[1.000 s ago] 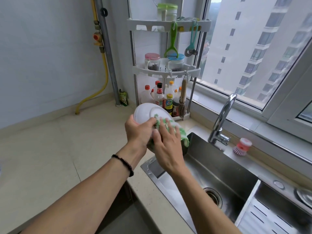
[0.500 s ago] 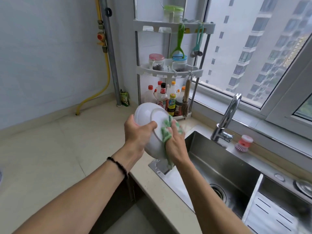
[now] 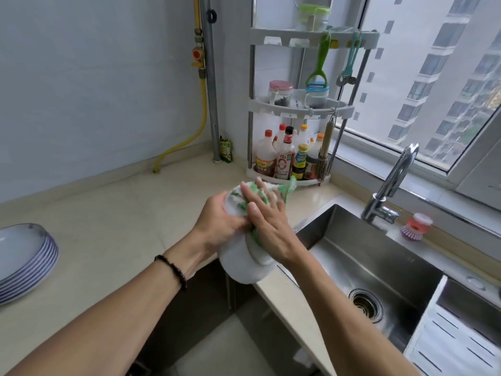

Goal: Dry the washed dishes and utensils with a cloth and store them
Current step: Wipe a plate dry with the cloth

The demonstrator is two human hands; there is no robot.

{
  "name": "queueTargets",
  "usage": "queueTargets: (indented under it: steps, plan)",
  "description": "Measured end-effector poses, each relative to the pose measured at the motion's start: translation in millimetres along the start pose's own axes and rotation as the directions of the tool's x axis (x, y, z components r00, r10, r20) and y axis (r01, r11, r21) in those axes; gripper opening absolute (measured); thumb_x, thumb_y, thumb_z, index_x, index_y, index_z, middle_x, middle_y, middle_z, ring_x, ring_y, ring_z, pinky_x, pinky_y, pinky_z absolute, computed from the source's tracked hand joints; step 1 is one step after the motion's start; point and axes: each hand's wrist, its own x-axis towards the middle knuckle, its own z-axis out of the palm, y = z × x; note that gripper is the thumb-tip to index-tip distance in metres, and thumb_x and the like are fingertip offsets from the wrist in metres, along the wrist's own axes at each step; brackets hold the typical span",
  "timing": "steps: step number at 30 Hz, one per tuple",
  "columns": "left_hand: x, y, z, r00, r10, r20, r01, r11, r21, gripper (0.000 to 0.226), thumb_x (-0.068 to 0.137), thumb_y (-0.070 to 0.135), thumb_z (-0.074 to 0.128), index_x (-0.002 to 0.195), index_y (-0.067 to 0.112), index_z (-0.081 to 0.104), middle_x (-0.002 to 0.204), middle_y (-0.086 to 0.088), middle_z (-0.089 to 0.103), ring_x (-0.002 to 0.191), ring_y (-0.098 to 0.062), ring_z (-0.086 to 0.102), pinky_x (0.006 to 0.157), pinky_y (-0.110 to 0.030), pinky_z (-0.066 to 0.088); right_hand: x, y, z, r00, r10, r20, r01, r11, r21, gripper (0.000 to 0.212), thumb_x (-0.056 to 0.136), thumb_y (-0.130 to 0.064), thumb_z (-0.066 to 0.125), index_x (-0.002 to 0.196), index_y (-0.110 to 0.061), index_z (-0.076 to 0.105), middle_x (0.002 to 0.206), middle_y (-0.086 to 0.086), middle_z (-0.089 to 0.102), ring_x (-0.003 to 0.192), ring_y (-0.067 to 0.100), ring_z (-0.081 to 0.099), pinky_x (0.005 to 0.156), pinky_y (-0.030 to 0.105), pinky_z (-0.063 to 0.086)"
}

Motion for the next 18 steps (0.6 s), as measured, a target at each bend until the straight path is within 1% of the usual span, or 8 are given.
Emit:
queueTargets:
  steps: [4, 7, 9, 11, 13, 15, 17, 18]
  plan:
    - [-38.3, -12.1, -8.0, 0.998, 0.010, -0.066, -0.006, 0.998, 0.070, 0.047, 0.061, 0.005, 0.085, 0.104, 0.016, 0.067, 0.101, -0.008, 0.073, 0.094, -0.028, 0.071, 0.074, -0.038, 0.060, -22.1, 6.6, 1.5, 0.993, 0.114, 0.014, -0.115, 0.980, 0.162, 0.044, 0.111, -0.029, 0.024, 0.154, -0.037, 0.018, 0.157, -0.018, 0.013, 0.149, 0.001, -0.004, 0.119, 0.025, -0.006]
    - [-66.1, -19.1, -12.5, 0.991, 0.005, -0.133, 0.002, 0.999, 0.055, 0.055, 0.058, 0.017, 0.089, 0.108, 0.014, 0.068, 0.104, -0.007, 0.074, 0.097, -0.029, 0.072, 0.081, -0.047, 0.061, -46.4, -17.7, 16.9, 0.994, 0.044, 0.098, -0.058, 0.988, 0.146, 0.045, 0.110, -0.036, 0.018, 0.155, -0.035, 0.019, 0.157, -0.028, 0.003, 0.138, -0.015, -0.015, 0.118, 0.023, -0.015]
    - [-89.3, -22.8, -17.4, 0.986, 0.023, -0.165, -0.007, 0.995, 0.098, 0.047, 0.065, 0.005, 0.087, 0.107, 0.012, 0.067, 0.102, -0.008, 0.075, 0.097, -0.029, 0.072, 0.084, -0.045, 0.060, -65.7, -31.6, 31.3, 0.987, -0.060, 0.150, 0.034, 0.984, 0.174, 0.052, 0.104, -0.045, 0.012, 0.154, -0.035, 0.018, 0.145, -0.041, -0.004, 0.132, -0.027, -0.021, 0.115, 0.018, -0.019]
    - [-118.6, -25.5, -25.3, 0.978, 0.042, -0.205, 0.004, 0.975, 0.223, 0.046, 0.065, 0.005, 0.087, 0.105, 0.011, 0.065, 0.100, -0.007, 0.072, 0.093, -0.027, 0.069, 0.077, -0.040, 0.060, -78.1, -32.9, 41.5, 0.981, 0.027, 0.191, -0.085, 0.950, 0.302, 0.061, 0.097, -0.064, 0.010, 0.154, -0.044, 0.018, 0.157, -0.032, 0.003, 0.146, -0.011, -0.011, 0.122, 0.029, -0.008]
    - [-143.5, -30.1, -29.8, 0.977, 0.071, -0.203, 0.006, 0.935, 0.355, 0.053, 0.058, 0.018, 0.089, 0.103, 0.009, 0.063, 0.098, -0.007, 0.068, 0.089, -0.025, 0.066, 0.072, -0.042, 0.057, -80.8, -30.1, 52.2, 0.956, 0.161, 0.245, -0.251, 0.882, 0.400, 0.065, 0.098, -0.069, 0.015, 0.157, -0.041, 0.016, 0.166, -0.012, 0.008, 0.154, 0.011, 0.001, 0.125, 0.041, 0.000]
    - [-165.3, -42.3, -37.0, 0.975, 0.078, -0.207, 0.019, 0.904, 0.428, 0.047, 0.060, 0.022, 0.089, 0.095, 0.015, 0.061, 0.092, -0.003, 0.067, 0.083, -0.023, 0.064, 0.063, -0.038, 0.053, -94.0, -42.6, 72.0, 0.948, 0.166, 0.272, -0.260, 0.897, 0.359, 0.059, 0.105, -0.056, 0.020, 0.159, -0.033, 0.013, 0.167, -0.010, 0.005, 0.154, 0.011, -0.003, 0.120, 0.032, -0.006]
    - [-185.9, -57.6, -48.3, 0.971, 0.057, -0.232, 0.064, 0.875, 0.481, 0.042, 0.065, 0.021, 0.090, 0.088, 0.026, 0.054, 0.087, 0.008, 0.064, 0.076, -0.014, 0.062, 0.057, -0.026, 0.046, -111.4, -57.2, 97.0, 0.943, 0.109, 0.315, -0.231, 0.894, 0.383, 0.062, 0.103, -0.057, 0.026, 0.159, -0.033, 0.011, 0.166, -0.014, 0.001, 0.152, 0.007, -0.009, 0.117, 0.030, -0.006]
    - [-196.7, -65.4, -55.0, 0.968, 0.060, -0.242, 0.080, 0.845, 0.529, 0.040, 0.068, 0.023, 0.088, 0.088, 0.026, 0.053, 0.086, 0.009, 0.063, 0.075, -0.014, 0.061, 0.057, -0.027, 0.046, -118.4, -62.9, 109.3, 0.934, 0.104, 0.342, -0.256, 0.862, 0.438, 0.066, 0.102, -0.061, 0.030, 0.159, -0.034, 0.012, 0.166, -0.014, 0.003, 0.153, 0.007, -0.005, 0.120, 0.031, -0.005]
